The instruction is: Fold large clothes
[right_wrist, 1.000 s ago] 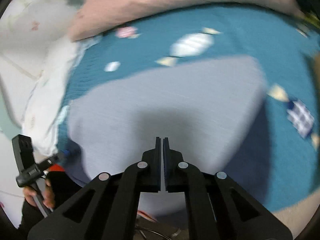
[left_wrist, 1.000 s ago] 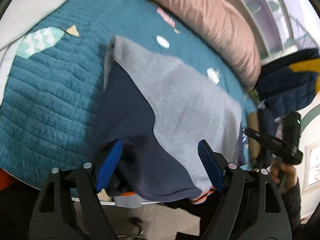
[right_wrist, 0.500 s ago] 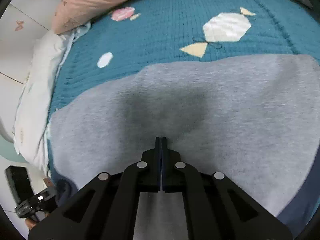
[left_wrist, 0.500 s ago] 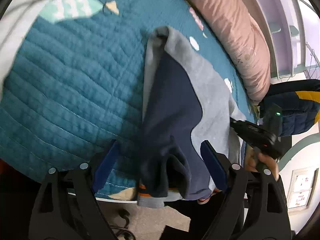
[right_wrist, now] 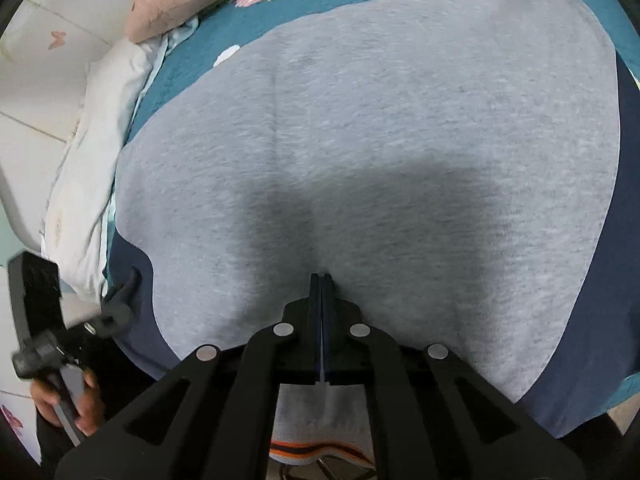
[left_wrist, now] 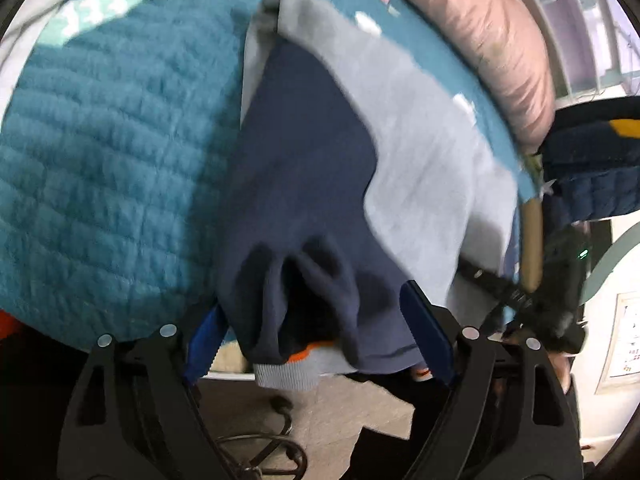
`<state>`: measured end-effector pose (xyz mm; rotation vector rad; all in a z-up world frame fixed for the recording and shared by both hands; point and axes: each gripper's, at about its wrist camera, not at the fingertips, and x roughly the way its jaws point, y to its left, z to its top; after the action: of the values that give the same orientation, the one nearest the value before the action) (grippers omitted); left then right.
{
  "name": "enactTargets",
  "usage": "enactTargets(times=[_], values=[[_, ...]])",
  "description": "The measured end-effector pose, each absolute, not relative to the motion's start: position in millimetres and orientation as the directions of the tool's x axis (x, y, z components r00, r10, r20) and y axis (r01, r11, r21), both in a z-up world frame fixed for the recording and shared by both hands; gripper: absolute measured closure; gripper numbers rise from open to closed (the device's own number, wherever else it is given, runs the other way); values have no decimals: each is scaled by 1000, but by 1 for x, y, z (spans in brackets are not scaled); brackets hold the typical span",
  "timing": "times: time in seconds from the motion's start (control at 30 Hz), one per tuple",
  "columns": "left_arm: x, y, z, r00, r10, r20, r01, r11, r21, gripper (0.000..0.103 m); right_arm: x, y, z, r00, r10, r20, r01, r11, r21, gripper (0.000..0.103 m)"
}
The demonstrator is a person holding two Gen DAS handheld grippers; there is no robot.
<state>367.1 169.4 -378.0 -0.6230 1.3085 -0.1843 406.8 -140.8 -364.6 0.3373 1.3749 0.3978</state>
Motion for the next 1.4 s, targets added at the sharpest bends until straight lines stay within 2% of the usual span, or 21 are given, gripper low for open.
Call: enactTargets(times=[0.1,0.13,0.2,0.27,0.3,0.47,0.7,0.77,1.0,1.23,1.4], values=[[364,168,-376,274,-479,-834,-226,811,-540,22,401,-141,-355,150,464,-873,-74,886,458,103],[362,168,-376,283,-481,-829,-230,806,-546,25,396,-143,-349,142,464,-874,-64,886,460,103],[357,170,-373,306,-458,-835,-223,818,-530,38,384,-141,-341,127,467,-875,-81,884,461,100],[351,176,-370,333,-454,-827,-220,815,-536,60,372,-139,-345,93,466,-880,-85,884,459,100],[350,178,-368,345,-455,-821,-222,810,-542,64,369,-140,-352,82,455,-887,-84,890,448,103],[347,171,-348,383,-480,-789,-151,810,-566,84,367,-151,-374,95,517,-851,-19,855,518,103],[353,141,-313,436,-533,-725,-51,790,-611,87,361,-161,-365,133,567,-813,-7,821,571,103],[355,131,-305,439,-528,-727,-27,801,-598,87,358,-165,-359,155,590,-792,-22,804,595,97],[371,74,-270,449,-558,-698,112,810,-575,87,351,-211,-346,250,644,-723,23,743,669,97],[412,-28,-256,392,-641,-660,274,766,-581,87,341,-283,-322,435,521,-734,87,788,610,97],[437,-107,-284,275,-718,-640,304,696,-650,87,326,-337,-324,515,394,-761,226,794,564,97]])
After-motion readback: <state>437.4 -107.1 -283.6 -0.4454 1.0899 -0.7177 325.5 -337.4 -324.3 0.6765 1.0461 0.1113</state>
